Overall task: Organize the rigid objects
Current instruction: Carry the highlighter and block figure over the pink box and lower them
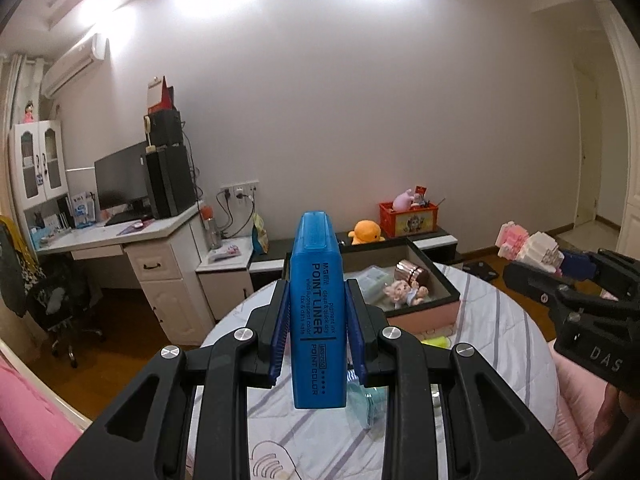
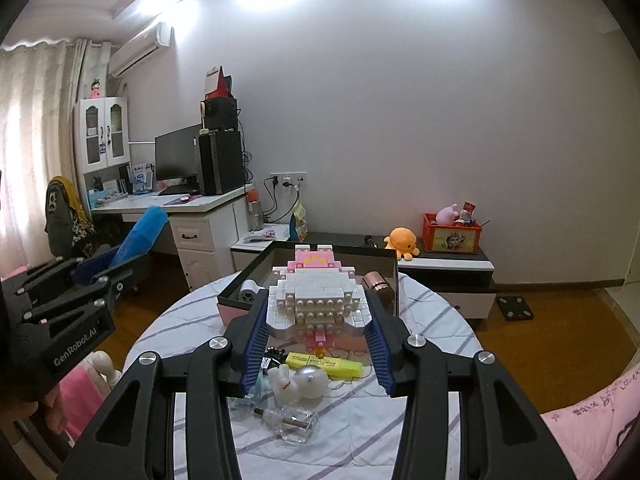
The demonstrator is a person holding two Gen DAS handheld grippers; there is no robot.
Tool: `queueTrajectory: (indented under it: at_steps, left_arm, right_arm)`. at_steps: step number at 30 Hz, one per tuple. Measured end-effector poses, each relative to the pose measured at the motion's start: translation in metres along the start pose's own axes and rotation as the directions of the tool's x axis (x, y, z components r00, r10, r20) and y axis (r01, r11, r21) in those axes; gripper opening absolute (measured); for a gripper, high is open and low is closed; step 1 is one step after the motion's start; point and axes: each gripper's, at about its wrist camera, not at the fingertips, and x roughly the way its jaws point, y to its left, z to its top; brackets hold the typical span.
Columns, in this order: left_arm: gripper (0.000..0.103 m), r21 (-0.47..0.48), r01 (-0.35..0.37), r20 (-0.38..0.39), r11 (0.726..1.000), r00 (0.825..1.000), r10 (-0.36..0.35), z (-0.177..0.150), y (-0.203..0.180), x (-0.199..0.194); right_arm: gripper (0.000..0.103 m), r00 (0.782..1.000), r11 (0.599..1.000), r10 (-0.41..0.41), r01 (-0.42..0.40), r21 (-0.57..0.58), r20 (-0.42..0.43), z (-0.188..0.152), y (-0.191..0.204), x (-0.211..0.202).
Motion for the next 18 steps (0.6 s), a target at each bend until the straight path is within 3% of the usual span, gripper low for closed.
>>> queueTrajectory:
  at_steps: [10,18]
  left_arm:
    - [0.027,0.027,-0.002,-0.019,1.0,1.0,0.003,0.007,-0.002,0.029]
    - [0.027,0.015,0.079,-0.115,0.997,0.99,-0.077,0.011,-0.001,0.102]
  right_arm:
    - [0.046,0.999,1.0,0.018,-0.019,-0.022,-0.029,0.005,-0.003,0.025]
    - [0.046,0.995,0.999,0.021,-0.025,-0.035,-0.101,0.013,-0.014,0.082]
